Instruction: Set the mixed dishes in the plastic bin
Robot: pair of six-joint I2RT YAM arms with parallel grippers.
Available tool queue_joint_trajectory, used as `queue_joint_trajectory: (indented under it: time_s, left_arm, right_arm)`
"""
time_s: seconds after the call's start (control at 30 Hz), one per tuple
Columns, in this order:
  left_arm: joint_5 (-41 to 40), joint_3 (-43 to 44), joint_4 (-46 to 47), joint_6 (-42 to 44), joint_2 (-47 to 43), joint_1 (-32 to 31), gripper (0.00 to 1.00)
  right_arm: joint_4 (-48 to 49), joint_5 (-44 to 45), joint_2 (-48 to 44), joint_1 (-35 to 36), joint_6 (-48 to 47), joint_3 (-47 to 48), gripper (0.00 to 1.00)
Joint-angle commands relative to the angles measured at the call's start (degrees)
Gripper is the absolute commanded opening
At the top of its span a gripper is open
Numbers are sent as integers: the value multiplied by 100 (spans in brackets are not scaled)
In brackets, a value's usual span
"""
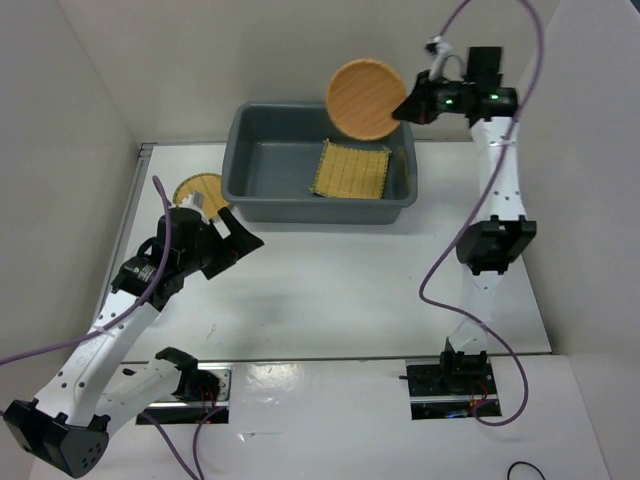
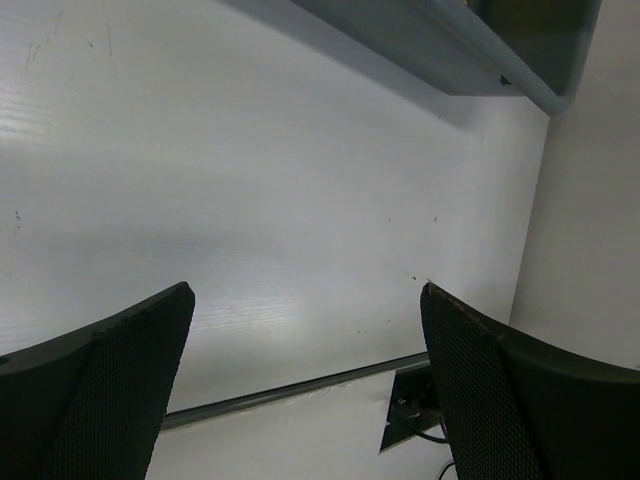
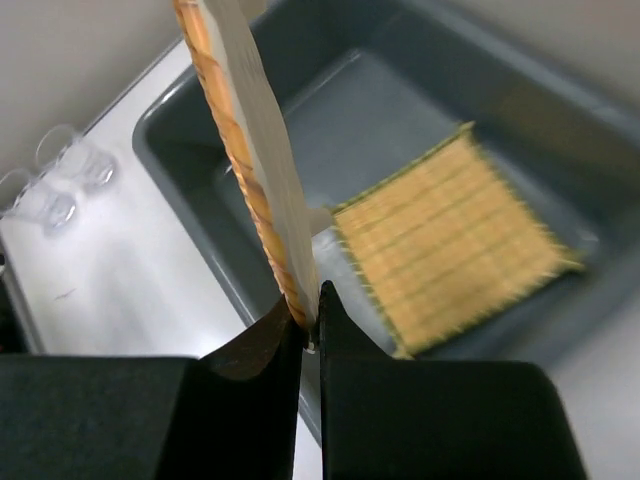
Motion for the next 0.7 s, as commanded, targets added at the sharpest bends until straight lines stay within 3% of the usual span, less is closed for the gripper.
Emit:
queue_joint_trajectory:
  time_s: [0.0, 0.23, 0.67]
  left_arm:
    - [31, 43, -6, 150, -32, 69, 100]
    - [-74, 25, -358, -96, -585, 69, 100]
    - [-197, -81, -411, -158, -700, 69, 100]
  right_arm:
    - [53, 500, 594, 488, 162, 29, 0]
    - [44, 1529, 2087, 1087, -373, 600, 0]
    - [96, 2627, 2801, 1140, -541, 503, 0]
